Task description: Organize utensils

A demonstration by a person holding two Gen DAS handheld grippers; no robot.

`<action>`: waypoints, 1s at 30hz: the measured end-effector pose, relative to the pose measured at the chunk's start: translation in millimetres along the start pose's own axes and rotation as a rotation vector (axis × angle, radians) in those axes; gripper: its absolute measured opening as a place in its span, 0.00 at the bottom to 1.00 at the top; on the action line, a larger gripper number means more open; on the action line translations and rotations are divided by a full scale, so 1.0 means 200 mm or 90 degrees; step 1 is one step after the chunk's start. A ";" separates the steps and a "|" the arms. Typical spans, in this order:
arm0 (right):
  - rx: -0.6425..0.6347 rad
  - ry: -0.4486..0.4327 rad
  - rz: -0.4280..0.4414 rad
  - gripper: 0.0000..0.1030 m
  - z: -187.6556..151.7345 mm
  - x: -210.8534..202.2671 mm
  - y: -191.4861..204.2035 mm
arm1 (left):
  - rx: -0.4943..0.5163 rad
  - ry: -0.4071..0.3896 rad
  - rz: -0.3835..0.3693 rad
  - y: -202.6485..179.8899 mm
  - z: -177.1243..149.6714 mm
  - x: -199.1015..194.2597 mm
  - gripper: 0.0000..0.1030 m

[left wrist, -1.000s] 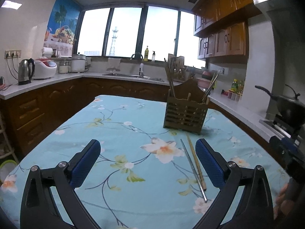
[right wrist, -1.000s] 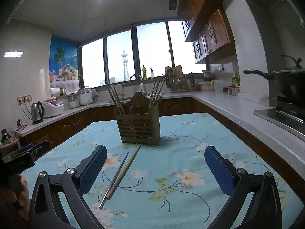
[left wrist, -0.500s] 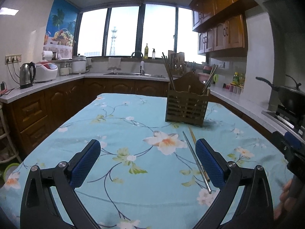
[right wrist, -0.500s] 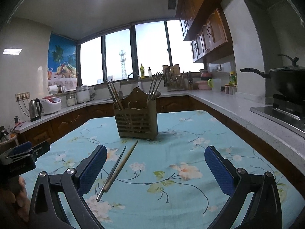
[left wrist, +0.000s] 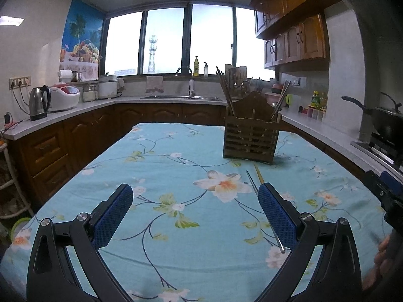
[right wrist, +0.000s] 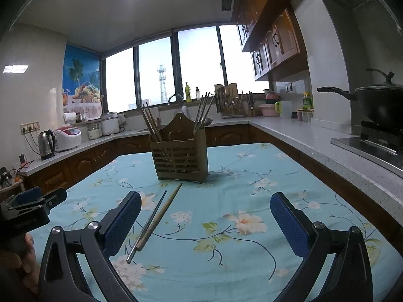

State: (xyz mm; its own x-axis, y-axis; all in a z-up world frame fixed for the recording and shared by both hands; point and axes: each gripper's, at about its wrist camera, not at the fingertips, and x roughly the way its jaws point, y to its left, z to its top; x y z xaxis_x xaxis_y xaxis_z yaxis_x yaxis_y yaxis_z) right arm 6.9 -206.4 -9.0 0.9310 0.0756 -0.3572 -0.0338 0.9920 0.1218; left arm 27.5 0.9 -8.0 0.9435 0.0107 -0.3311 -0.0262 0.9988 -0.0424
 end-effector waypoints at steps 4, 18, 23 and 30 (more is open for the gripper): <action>0.002 0.000 -0.001 1.00 0.00 0.00 0.00 | 0.015 -0.005 0.006 -0.02 0.00 -0.01 0.99; 0.000 0.001 -0.001 1.00 -0.01 0.00 -0.01 | 0.014 0.000 0.011 -0.01 0.00 0.00 0.99; 0.000 0.001 -0.002 1.00 -0.01 0.00 -0.01 | 0.014 -0.001 0.012 -0.01 0.00 0.00 0.99; 0.000 0.001 -0.002 1.00 -0.01 0.00 -0.01 | 0.023 -0.012 0.015 -0.02 0.00 0.00 0.99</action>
State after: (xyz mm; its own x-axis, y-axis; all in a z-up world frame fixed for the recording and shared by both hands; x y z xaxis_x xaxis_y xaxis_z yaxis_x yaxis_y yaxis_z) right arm 6.0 -208.3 -10.6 0.9307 0.0733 -0.3583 -0.0317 0.9922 0.1205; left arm 26.6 -2.8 -7.9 0.9487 0.0355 -0.3142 -0.0377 0.9993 -0.0008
